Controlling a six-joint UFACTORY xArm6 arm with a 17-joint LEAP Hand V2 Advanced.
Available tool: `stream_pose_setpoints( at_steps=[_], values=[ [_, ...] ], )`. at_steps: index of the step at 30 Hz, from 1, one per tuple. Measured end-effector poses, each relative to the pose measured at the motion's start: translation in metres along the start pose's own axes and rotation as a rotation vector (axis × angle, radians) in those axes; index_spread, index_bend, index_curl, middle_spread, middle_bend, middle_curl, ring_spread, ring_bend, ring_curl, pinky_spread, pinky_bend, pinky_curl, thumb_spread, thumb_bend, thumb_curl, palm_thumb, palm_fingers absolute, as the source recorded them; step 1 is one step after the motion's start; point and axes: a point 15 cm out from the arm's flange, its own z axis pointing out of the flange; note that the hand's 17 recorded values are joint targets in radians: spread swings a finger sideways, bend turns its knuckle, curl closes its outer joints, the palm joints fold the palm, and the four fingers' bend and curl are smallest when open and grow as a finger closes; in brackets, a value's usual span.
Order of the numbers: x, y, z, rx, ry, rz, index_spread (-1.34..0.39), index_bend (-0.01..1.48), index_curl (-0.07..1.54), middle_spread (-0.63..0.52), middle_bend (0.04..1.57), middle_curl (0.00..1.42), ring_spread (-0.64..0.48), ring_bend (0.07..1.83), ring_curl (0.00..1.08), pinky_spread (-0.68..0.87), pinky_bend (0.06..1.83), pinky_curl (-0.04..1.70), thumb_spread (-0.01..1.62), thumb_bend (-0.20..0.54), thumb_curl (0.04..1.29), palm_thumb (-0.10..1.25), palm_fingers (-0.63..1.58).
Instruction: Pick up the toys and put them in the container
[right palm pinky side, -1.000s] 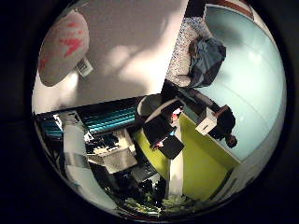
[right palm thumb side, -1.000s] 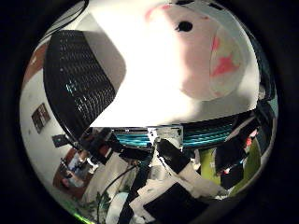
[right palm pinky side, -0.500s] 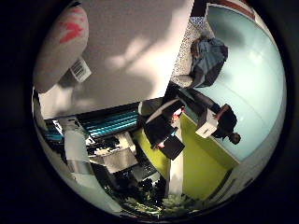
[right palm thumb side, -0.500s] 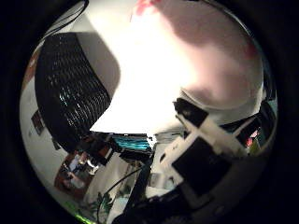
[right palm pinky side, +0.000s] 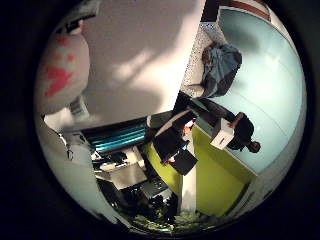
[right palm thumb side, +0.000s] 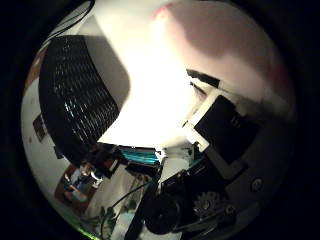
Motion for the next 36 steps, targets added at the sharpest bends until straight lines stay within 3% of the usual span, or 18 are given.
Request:
stream_pose_setpoints(
  at_steps=[10, 21, 29, 36],
  values=[
    [0.011, 0.033, -0.055, -0.063, -0.001, -0.038, -0.54, 0.66, 1.01, -0.57, 0.84, 1.25, -0.39, 1.29, 0.86, -0.4, 1.23, 0.83, 1.06, -0.012, 0.47, 1.1, 0.68],
    [0.008, 0.069, -0.156, 0.045, 0.007, -0.075, -0.53, 0.69, 1.08, -0.56, 0.89, 1.29, -0.36, 1.34, 0.87, -0.39, 1.24, 0.92, 1.07, -0.013, 0.49, 1.09, 0.63],
    [-0.058, 0.106, -0.235, 0.201, 0.021, -0.225, -0.53, 0.69, 1.09, -0.55, 0.9, 1.3, -0.36, 1.36, 0.87, -0.4, 1.24, 0.95, 1.08, -0.013, 0.49, 1.09, 0.62],
    [-0.136, 0.122, -0.268, 0.315, -0.027, -0.33, -0.53, 0.69, 1.1, -0.54, 0.91, 1.3, -0.35, 1.38, 0.86, -0.39, 1.24, 0.98, 1.08, -0.013, 0.5, 1.1, 0.61]
  ],
)
